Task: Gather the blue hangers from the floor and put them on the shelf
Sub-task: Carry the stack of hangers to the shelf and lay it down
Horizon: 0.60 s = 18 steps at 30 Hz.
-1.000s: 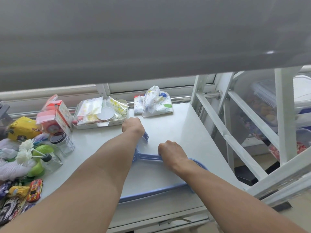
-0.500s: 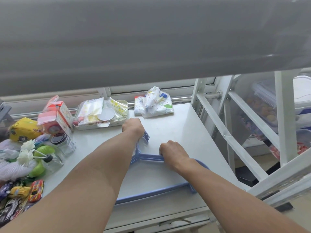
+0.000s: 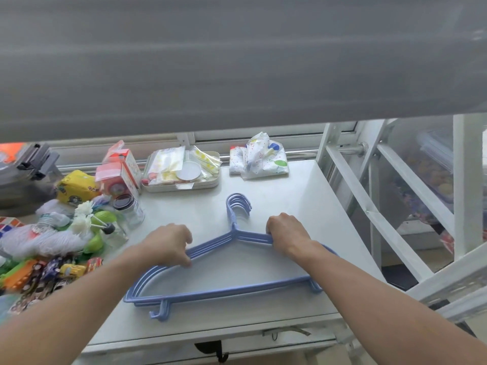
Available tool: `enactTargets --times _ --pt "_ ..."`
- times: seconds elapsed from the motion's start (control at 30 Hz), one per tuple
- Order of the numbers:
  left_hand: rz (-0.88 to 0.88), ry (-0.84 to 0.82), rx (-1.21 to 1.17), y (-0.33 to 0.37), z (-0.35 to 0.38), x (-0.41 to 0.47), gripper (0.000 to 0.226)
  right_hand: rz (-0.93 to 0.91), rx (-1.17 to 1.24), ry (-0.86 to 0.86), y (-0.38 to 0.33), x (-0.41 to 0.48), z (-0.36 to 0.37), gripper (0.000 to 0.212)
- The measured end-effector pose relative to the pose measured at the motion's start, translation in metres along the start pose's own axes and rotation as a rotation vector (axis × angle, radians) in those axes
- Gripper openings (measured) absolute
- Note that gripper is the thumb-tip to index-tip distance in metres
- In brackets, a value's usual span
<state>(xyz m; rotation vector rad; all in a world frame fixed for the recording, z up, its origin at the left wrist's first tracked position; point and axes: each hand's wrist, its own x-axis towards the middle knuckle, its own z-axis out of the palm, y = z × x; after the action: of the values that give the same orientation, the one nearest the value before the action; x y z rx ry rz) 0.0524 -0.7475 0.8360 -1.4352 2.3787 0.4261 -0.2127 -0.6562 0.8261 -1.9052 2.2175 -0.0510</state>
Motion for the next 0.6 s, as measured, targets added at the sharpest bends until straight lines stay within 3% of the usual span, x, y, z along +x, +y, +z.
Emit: enactTargets --times 0.1,0.3,0.6 --pt "0.053 0.144 0.109 -0.008 0.020 0.000 0.019 0.004 -0.009 0.003 -0.001 0.000 0.001 0.027" --pt "0.119 0.230 0.158 -0.010 0.028 -0.003 0.021 -0.015 -0.041 0.016 -0.001 -0.002 0.004 0.028" --pt "0.080 0.227 0.084 -0.011 0.024 0.004 0.029 -0.003 -0.069 -0.011 0.000 0.009 0.002 0.031"
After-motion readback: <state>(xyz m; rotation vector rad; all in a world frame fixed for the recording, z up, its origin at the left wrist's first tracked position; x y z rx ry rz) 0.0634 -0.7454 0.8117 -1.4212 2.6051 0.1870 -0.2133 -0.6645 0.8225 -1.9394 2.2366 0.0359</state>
